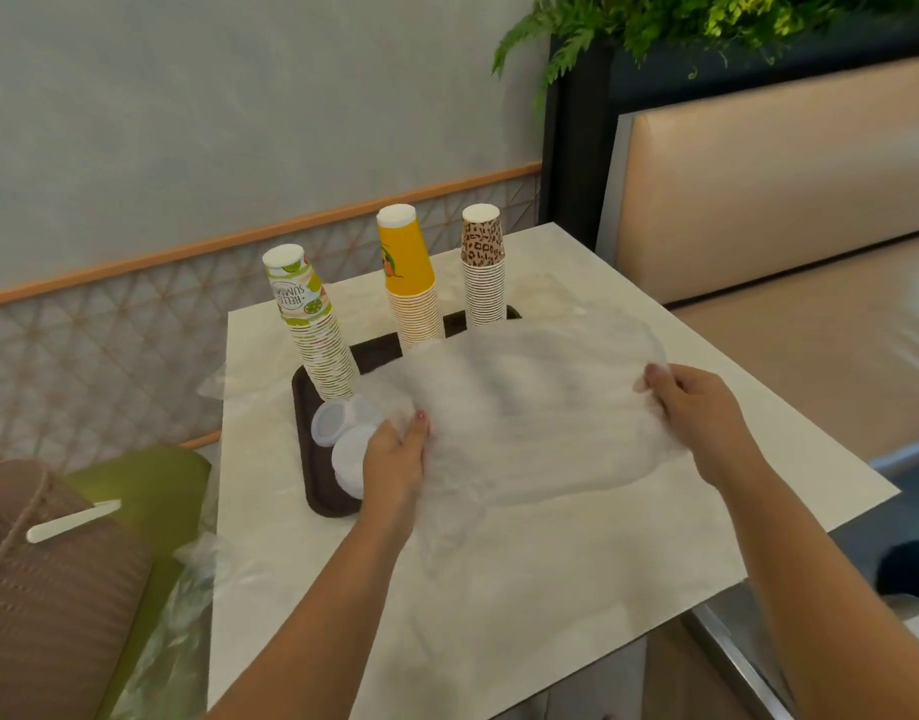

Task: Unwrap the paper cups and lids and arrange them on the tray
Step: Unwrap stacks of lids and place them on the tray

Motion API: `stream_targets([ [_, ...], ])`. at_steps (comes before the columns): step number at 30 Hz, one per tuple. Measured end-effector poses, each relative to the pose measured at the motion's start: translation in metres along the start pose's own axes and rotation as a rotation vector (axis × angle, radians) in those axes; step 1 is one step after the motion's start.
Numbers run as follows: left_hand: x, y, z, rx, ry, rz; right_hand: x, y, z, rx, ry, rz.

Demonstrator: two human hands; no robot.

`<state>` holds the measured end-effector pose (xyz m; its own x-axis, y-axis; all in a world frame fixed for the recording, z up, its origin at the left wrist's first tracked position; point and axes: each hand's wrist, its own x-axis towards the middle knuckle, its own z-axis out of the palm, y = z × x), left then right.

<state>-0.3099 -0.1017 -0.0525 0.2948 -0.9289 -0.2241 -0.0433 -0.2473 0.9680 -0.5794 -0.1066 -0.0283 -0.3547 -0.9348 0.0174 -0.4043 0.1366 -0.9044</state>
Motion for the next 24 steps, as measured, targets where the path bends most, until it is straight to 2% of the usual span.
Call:
stream_targets([
  [6, -0.024, -0.042, 0.034, -0.016, 0.071, -0.046, 0.024, 0.063, -0.010, -0.082, -0.014, 0.098],
  [9, -0.028, -0.068, 0.044, 0.146, 0.171, -0.086, 0.034, 0.094, -0.014, -0.157, -0.039, 0.101],
  [15, -0.044, -0.101, 0.048, 0.426, 0.290, -0.040, 0.042, 0.137, -0.013, -0.383, -0.122, 0.049],
  [20, -0.046, -0.116, 0.054, 0.599, 0.343, -0.015, 0.037, 0.159, -0.009, -0.328, -0.057, 0.025],
  [24, -0.041, -0.117, 0.057, 0.690, 0.371, -0.009, 0.035, 0.173, -0.007, -0.269, -0.075, -0.051],
])
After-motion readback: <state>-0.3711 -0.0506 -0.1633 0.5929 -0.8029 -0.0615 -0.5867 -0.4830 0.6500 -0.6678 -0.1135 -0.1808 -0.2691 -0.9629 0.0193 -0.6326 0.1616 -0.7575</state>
